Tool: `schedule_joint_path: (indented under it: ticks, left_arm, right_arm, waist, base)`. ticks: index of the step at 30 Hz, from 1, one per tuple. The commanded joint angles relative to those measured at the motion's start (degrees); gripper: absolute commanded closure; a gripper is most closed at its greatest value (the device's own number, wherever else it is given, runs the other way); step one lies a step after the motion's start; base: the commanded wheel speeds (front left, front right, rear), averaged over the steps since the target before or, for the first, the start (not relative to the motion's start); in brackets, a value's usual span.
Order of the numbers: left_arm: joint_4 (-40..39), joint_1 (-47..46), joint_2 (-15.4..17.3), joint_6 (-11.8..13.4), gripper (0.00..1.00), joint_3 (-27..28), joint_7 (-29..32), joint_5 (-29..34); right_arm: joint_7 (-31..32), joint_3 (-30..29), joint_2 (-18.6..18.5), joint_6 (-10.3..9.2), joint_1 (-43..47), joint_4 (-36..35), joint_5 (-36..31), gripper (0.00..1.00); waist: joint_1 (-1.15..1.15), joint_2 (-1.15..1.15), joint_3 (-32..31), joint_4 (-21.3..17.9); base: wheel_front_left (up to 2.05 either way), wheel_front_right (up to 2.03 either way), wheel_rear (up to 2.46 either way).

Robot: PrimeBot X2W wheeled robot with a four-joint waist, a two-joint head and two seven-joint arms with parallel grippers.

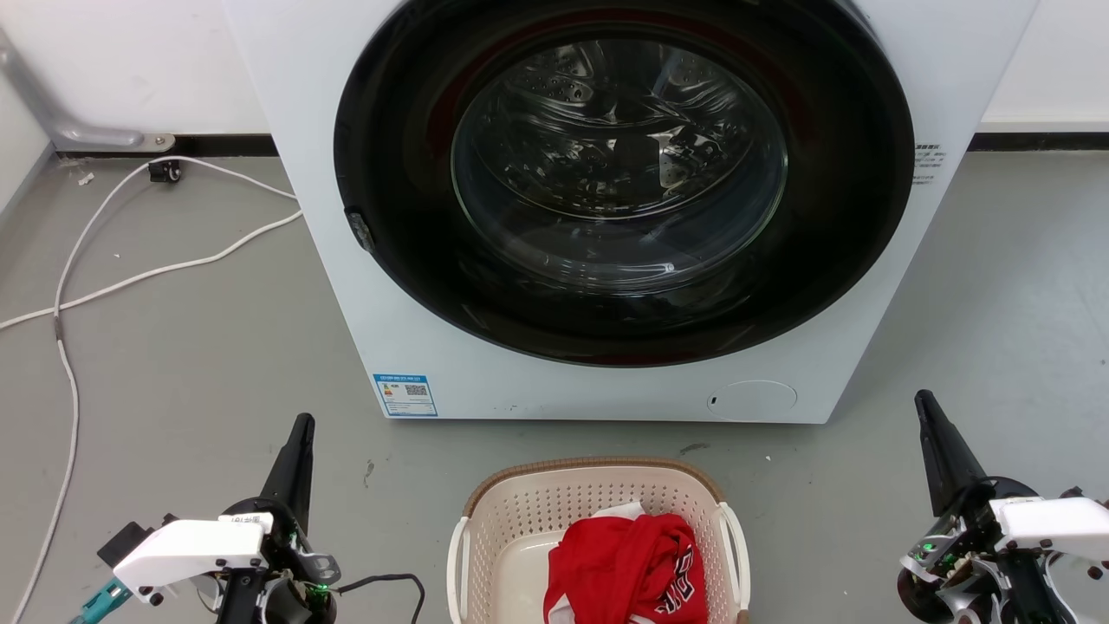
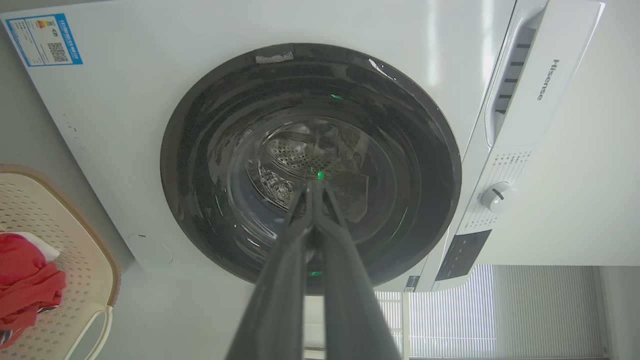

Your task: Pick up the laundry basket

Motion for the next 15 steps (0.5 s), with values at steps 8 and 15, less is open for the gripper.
schedule_joint_path:
  ticks: [8,15]
  left_arm:
    - [0.1,-0.6,-0.1,-0.2,1.00,0.2,0.3,0.2]
    - [0.1,-0.6,-0.2,-0.2,1.00,0.3,0.4,0.3]
  right_arm:
    - [0.2,-0.1,0.2,0.00,-0.7,0.1,-0.3,1.00]
    - [0.2,-0.1,0.2,0.00,-0.7,0.1,-0.4,1.00]
  waist:
    - [0.00,0.00,0.0,0.0]
    - [0.00,0.00,0.0,0.0]
  base:
    - [0.00,0.00,0.00]
    - [0.00,0.00,0.00]
